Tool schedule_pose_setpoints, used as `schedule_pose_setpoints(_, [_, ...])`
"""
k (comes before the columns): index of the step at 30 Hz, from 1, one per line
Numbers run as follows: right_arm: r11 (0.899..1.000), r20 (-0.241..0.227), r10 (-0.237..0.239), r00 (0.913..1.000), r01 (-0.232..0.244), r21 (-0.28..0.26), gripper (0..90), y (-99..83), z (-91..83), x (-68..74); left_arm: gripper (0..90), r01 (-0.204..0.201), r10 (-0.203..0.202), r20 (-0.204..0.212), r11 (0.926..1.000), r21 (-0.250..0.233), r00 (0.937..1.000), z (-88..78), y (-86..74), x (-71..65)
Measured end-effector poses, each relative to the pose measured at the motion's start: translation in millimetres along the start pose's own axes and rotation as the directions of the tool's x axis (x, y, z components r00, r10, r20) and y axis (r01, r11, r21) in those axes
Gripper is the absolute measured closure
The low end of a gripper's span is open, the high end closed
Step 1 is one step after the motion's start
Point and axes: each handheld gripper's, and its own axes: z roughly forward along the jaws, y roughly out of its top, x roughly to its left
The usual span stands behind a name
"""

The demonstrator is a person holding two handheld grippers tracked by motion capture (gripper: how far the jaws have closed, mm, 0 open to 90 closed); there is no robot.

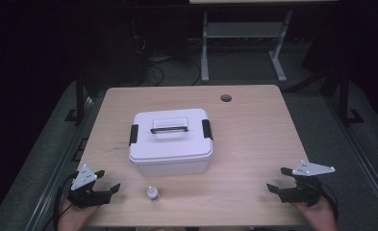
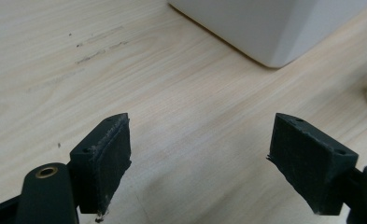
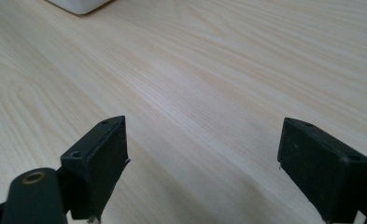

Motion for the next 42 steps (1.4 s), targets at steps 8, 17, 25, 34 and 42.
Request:
schedule_pose_setpoints(8, [1.000, -0.035, -0.028, 0.9990, 0.029, 0.005, 14.8, 7.8, 2.6, 1.8, 20.7, 0.027, -0.026, 0.062, 0.9993, -0.025, 0.9978, -2.5, -6.1, 4.5])
schedule_pose_setpoints(17, [0.992, -0.047, -0.123, 0.9913, 0.122, -0.014, 14.4, 36.4, 1.6, 11.1, 20.9, 0.013, -0.010, 0.072, 0.9989, -0.044, 0.9973, -3.9, -8.0, 6.9])
schedule_pose_setpoints(25, [0.983, -0.100, -0.175, 0.9795, 0.180, 0.039, 14.5, 65.6, 5.8, 13.5, 20.9, 0.016, -0.014, 0.062, 0.9992, -0.036, 0.9980, -4.7, -7.6, 8.9])
schedule_pose_setpoints(34, [0.967, -0.146, -0.237, 0.9605, 0.247, 0.055, 14.4, 99.9, 7.0, 19.6, 22.2, 0.011, -0.010, 0.052, 0.9996, -0.025, 0.9986, -4.6, -7.1, 8.7])
schedule_pose_setpoints(42, [0.949, -0.171, -0.290, 0.9416, 0.306, 0.074, 14.5, 123.6, 10.9, 26.0, 21.6, 0.025, -0.023, 0.055, 0.9993, -0.028, 0.9982, -3.5, -8.4, 9.2])
